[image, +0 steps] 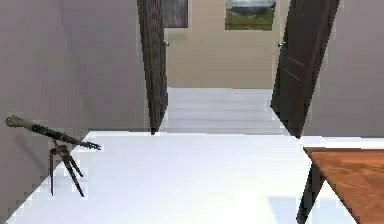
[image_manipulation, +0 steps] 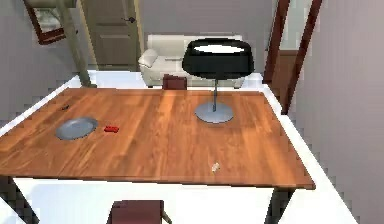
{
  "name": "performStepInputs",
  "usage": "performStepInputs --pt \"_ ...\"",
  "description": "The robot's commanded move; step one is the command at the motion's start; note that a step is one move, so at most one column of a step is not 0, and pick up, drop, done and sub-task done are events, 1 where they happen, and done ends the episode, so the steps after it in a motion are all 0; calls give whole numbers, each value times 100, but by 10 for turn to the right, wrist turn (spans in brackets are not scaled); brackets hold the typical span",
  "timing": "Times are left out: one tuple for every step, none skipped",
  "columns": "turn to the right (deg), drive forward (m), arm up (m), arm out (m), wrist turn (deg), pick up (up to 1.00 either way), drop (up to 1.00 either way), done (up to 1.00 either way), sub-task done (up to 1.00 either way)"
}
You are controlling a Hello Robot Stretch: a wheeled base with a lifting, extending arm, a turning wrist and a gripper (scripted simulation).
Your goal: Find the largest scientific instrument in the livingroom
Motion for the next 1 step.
performStepInputs --pt "0 60 0 0 0 0 0 0 0"
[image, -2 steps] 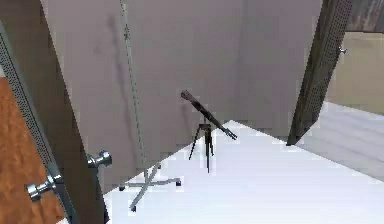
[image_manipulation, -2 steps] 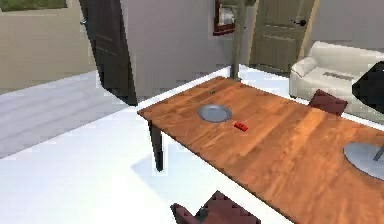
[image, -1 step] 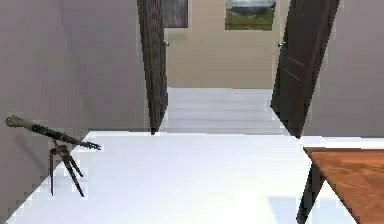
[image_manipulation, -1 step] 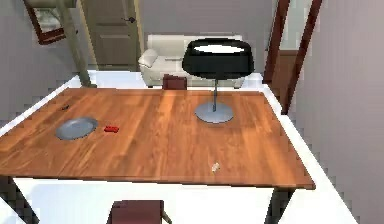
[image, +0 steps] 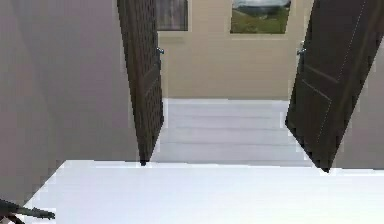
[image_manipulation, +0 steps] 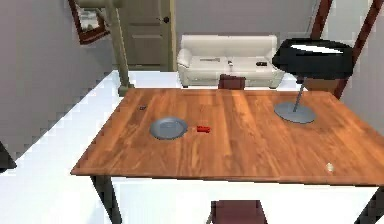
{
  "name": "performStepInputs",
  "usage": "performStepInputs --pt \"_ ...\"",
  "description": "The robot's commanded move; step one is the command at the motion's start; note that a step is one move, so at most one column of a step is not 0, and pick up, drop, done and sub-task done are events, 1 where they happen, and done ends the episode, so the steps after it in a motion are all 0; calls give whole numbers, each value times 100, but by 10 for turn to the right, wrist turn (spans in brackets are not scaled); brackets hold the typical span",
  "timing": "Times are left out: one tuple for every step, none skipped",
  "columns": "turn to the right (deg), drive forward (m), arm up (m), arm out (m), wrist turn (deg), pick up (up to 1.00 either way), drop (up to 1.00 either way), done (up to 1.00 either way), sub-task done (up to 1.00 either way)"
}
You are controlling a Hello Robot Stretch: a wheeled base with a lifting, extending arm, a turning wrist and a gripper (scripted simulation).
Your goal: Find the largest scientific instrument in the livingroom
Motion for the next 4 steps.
performStepInputs --pt "240 0 0 0 0 0 0 0 0" --pt "0 85 0 0 0 0 0 0 0" --pt "0 40 0 0 0 0 0 0 0" --pt "450 0 0 0 0 0 0 0 0"
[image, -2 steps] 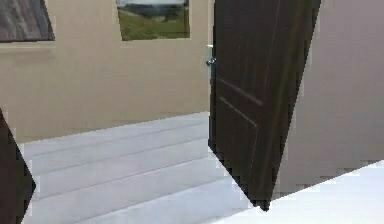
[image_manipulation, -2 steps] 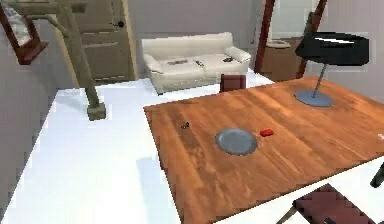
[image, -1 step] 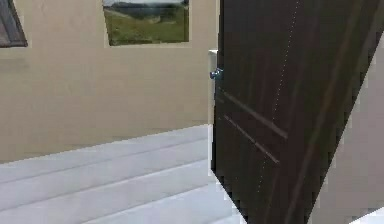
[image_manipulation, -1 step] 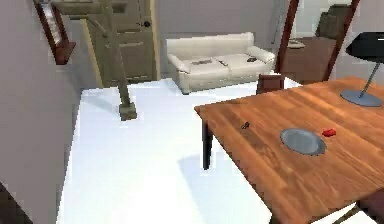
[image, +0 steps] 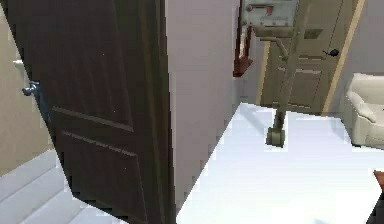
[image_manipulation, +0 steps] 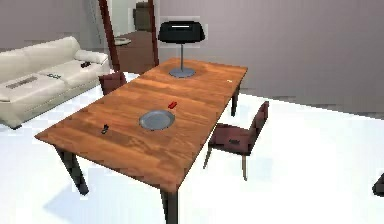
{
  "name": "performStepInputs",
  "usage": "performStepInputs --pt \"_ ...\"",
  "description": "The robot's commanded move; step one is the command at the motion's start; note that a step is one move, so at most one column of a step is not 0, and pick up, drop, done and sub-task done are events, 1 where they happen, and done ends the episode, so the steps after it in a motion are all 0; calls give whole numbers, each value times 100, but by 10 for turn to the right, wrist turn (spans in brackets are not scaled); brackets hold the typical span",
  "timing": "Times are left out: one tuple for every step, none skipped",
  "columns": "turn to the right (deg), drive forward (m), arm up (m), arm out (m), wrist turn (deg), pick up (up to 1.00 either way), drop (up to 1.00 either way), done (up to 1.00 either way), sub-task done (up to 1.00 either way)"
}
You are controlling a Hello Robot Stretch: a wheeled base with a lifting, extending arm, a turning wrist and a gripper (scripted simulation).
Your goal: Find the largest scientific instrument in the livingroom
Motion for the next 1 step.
performStepInputs --pt "210 0 0 0 0 0 0 0 0"
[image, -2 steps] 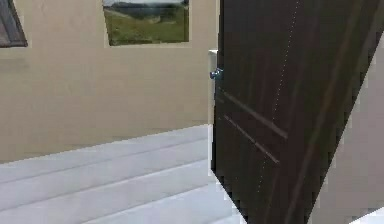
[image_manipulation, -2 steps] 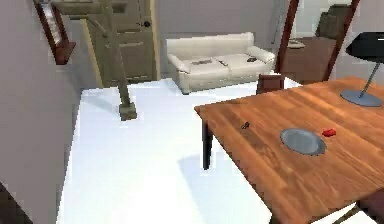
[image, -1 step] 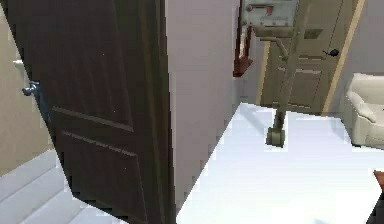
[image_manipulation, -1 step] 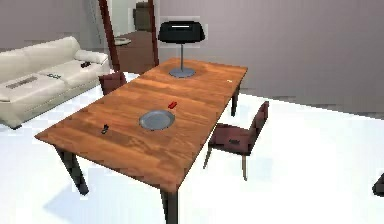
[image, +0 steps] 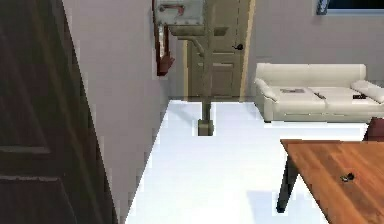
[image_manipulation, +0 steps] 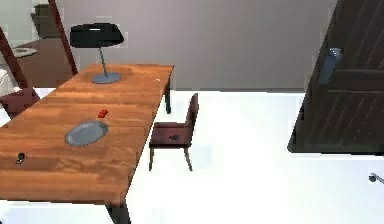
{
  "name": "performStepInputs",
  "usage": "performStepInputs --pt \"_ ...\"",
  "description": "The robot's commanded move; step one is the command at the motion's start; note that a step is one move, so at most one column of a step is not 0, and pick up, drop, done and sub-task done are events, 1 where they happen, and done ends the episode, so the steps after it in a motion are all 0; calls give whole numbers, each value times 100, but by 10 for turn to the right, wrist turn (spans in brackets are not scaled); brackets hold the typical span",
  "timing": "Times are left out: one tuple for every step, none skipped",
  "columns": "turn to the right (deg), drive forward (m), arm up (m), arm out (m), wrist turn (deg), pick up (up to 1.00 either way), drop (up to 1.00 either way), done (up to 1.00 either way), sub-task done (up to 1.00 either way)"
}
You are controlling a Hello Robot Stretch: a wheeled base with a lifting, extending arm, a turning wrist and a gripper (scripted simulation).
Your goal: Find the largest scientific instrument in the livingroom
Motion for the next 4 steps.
performStepInputs --pt "0 100 0 0 0 0 0 0 0" --pt "30 0 0 0 0 0 0 0 0" --pt "0 35 0 0 0 0 0 0 0" --pt "450 0 0 0 0 0 0 0 0"
